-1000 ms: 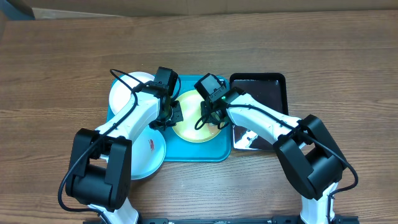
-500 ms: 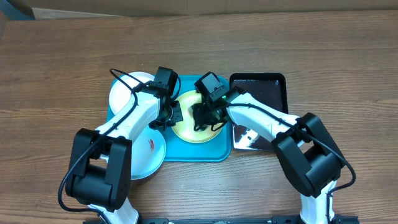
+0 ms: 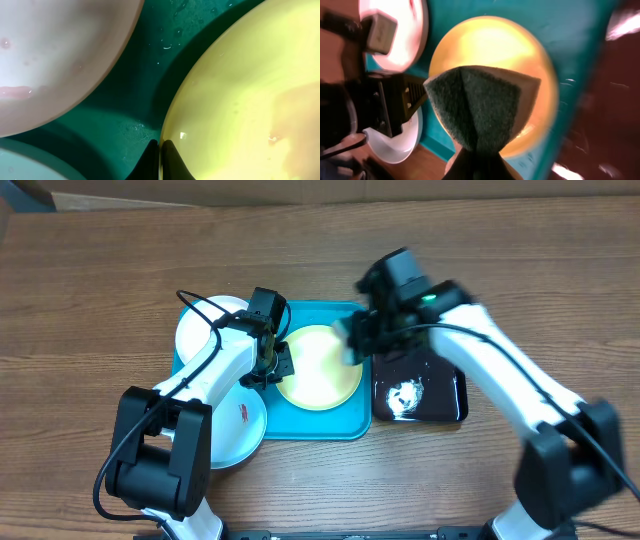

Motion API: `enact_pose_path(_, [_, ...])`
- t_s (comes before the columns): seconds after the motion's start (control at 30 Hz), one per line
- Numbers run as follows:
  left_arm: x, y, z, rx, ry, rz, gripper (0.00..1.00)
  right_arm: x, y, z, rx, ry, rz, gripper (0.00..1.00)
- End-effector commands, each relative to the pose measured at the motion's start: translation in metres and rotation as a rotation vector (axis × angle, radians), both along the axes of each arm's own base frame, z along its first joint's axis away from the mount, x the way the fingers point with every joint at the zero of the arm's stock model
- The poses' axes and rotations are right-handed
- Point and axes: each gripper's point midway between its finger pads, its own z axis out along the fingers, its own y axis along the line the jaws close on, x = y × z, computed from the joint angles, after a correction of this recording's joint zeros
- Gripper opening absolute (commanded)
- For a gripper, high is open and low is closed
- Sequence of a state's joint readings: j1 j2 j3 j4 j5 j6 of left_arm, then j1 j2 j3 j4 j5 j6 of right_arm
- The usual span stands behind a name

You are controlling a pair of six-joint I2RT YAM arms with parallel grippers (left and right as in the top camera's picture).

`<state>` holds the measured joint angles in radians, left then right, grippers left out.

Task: Clean dirty plates on tray and stack at the side
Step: 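Place the sponge back in the black tray and lift right arm away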

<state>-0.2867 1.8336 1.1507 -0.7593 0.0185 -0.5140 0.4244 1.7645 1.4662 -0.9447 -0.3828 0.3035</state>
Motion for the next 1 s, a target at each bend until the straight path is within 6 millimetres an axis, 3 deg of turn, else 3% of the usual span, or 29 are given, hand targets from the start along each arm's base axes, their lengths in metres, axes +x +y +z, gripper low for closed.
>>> enact_pose_path(0.0, [-0.006, -0.006, -0.007, -0.018, 0.025, -0.032, 0.04, 0.01, -0.044, 0.003, -0.134, -0.032, -0.083, 0.04])
enact_pose_path(0.13, [-0.006, -0.006, -0.007, -0.018, 0.025, -0.032, 0.17, 0.008, -0.095, -0.02, -0.3, 0.019, -0.18, 0.04])
enact_pose_path(0.23, [-0.006, -0.006, -0.007, -0.018, 0.024, -0.032, 0.22, 0.008, -0.116, -0.038, -0.364, 0.029, -0.225, 0.04])
enact_pose_path(0.5, [-0.004, -0.007, -0.006, -0.02, 0.017, -0.032, 0.23, 0.003, -0.127, -0.091, -0.399, -0.003, -0.246, 0.04])
enact_pose_path(0.53, [-0.004, -0.007, -0.006, -0.02, 0.017, -0.031, 0.23, 0.003, -0.127, -0.096, -0.396, -0.01, -0.248, 0.09])
enact_pose_path(0.57, [-0.004, -0.007, -0.006, -0.02, 0.017, -0.032, 0.23, 0.002, -0.127, -0.099, -0.395, -0.012, -0.249, 0.22])
enact_pose_path(0.63, [-0.005, -0.007, -0.006, -0.019, 0.018, -0.032, 0.25, 0.003, -0.127, -0.099, -0.392, -0.016, -0.253, 0.45])
enact_pose_path(0.73, [-0.005, -0.007, -0.006, -0.02, 0.018, -0.032, 0.3, 0.009, -0.126, -0.093, -0.386, -0.032, -0.258, 0.63])
enact_pose_path(0.9, [-0.005, -0.007, -0.006, -0.019, 0.017, -0.032, 0.33, 0.028, -0.129, -0.056, -0.338, -0.04, -0.29, 0.7])
enact_pose_path(0.97, [-0.005, -0.006, -0.006, -0.017, 0.017, -0.032, 0.33, 0.037, -0.141, -0.036, -0.323, -0.041, -0.332, 0.74])
